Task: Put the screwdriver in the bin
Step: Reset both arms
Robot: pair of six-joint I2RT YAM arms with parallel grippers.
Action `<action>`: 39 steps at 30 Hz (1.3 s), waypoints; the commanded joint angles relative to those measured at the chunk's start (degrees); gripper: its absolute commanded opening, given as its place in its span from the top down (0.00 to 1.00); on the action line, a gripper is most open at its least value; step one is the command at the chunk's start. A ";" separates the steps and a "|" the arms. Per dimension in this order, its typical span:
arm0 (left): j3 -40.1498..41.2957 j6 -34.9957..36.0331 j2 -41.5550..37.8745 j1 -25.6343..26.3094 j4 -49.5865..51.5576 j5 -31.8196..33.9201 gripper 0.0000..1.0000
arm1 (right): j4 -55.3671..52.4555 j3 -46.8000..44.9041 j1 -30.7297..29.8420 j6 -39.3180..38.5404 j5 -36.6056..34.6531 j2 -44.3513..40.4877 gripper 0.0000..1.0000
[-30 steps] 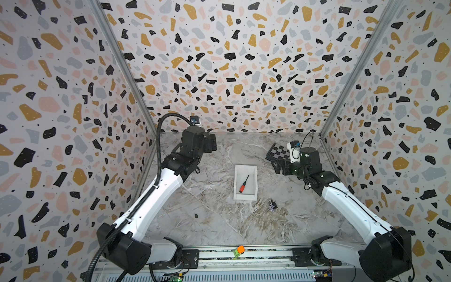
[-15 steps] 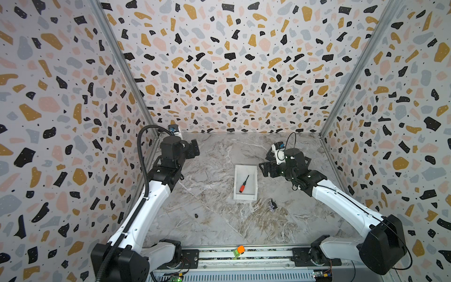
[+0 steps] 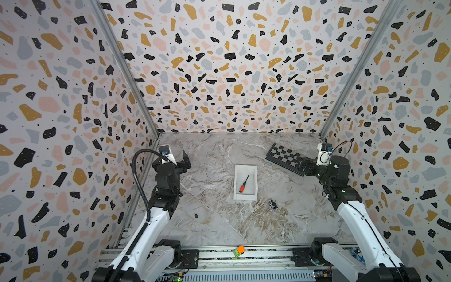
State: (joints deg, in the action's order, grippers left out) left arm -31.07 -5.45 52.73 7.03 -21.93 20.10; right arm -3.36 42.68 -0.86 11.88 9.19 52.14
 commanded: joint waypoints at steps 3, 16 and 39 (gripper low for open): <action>13.50 4.25 -4.94 -0.26 -20.51 3.86 0.00 | 10.44 -8.38 0.38 -4.76 -4.54 -6.97 0.01; 21.86 2.35 -2.39 -0.25 -26.85 2.25 0.00 | 29.25 -20.62 0.43 -4.29 -6.37 -0.98 0.01; 23.80 5.51 19.17 -0.25 -44.58 -2.08 0.00 | 65.15 -32.81 -4.83 -11.59 -15.06 18.41 0.01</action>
State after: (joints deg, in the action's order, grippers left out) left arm -7.18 -1.69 70.41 7.03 -58.41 18.87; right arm 56.49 8.73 -4.89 3.05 -3.27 69.06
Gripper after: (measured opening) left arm 0.998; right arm 0.990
